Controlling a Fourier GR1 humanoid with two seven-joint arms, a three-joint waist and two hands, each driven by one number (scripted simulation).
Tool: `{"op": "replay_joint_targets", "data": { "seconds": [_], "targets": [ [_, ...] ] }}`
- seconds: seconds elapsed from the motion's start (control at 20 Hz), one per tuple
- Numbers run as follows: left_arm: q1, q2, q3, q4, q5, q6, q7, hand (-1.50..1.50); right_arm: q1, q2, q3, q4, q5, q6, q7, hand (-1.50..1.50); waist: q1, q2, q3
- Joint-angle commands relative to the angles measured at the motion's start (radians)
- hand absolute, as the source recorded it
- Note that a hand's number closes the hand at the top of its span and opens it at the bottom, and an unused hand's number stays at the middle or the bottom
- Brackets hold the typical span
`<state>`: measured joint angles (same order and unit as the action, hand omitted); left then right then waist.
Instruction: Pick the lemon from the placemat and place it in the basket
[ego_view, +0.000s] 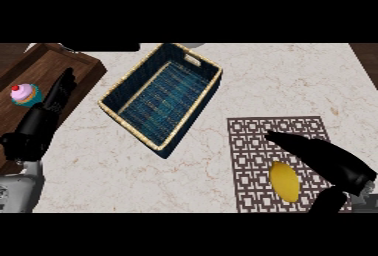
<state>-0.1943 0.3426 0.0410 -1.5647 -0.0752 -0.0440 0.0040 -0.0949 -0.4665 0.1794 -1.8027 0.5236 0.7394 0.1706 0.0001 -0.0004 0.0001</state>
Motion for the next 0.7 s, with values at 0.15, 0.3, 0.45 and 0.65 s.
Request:
{"op": "replay_joint_targets", "data": {
  "seconds": [0.15, 0.3, 0.45, 0.65],
  "targets": [
    [-0.015, -0.04, 0.008, -0.012, -0.042, -0.012, 0.016, 0.0, 0.073, 0.009, -0.012, 0.072, 0.108, -0.06, -0.158, -1.5, -0.002, 0.0, 0.0],
    [-0.028, -0.047, 0.039, 0.041, -0.051, -0.025, -0.028, 0.0, 0.086, 0.041, -0.014, 0.007, 0.119, -0.007, -0.099, -1.5, -0.003, 0.0, 0.0],
    [0.051, -0.047, 0.044, -0.059, -0.04, -0.049, 0.014, 0.0, 0.063, 0.067, 0.006, 0.104, 0.169, -0.046, -0.146, -1.5, 0.002, 0.0, 0.0],
    [-0.033, -0.073, 0.057, 0.116, -0.075, -0.029, -0.102, 0.0, 0.04, 0.098, 0.019, 0.152, 0.213, -0.067, -0.153, -1.5, -0.002, 0.001, 0.0]
  ]
}}
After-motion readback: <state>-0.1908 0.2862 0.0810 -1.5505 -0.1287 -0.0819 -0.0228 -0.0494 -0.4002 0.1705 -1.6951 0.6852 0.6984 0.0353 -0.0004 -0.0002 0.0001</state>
